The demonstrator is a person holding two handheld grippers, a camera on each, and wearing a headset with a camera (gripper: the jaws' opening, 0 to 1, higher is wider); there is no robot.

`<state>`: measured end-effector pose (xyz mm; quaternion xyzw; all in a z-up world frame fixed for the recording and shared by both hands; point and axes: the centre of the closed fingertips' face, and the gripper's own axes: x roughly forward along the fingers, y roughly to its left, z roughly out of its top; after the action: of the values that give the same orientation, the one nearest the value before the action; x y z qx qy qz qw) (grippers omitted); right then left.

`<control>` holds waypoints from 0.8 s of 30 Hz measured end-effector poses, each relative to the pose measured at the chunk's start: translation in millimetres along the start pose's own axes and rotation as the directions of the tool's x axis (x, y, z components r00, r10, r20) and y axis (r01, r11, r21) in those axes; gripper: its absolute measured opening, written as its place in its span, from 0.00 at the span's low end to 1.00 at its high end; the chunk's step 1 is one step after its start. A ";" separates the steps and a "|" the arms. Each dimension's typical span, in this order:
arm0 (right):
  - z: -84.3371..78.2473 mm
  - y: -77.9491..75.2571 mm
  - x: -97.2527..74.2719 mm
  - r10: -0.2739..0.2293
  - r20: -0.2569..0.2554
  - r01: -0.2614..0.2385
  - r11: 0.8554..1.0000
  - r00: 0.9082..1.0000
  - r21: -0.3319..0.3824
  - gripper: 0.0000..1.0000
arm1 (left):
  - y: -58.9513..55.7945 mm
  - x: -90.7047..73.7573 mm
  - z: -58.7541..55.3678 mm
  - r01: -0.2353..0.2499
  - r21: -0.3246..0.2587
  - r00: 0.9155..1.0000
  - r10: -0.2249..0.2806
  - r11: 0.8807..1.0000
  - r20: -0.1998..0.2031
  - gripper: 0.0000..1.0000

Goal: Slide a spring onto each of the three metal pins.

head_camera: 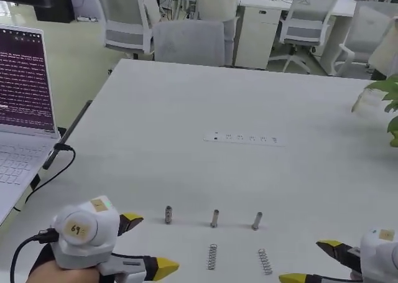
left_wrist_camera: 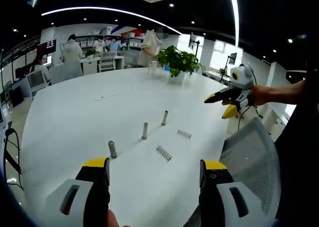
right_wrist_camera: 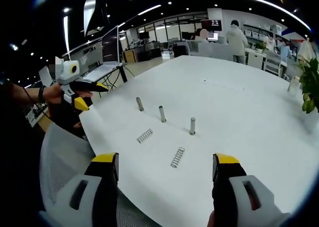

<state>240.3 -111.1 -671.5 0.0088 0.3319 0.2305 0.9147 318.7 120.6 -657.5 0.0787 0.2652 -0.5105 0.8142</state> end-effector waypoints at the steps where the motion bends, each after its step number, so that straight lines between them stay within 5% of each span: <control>1: -0.8 1.1 0.1 -0.001 -0.001 0.001 1.000 1.000 -0.001 0.77 | 0.0 0.1 0.0 0.000 -0.001 1.000 0.000 1.000 0.000 0.70; 24: -13.8 4.2 -6.3 0.002 -0.006 -0.002 1.000 1.000 0.022 0.84 | -4.8 16.8 -3.2 0.013 -0.009 1.000 -0.013 1.000 -0.018 0.70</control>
<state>225.8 -111.9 -677.7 0.0186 0.3374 0.2277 0.9132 319.1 106.4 -668.1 0.0781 0.2753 -0.5138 0.8088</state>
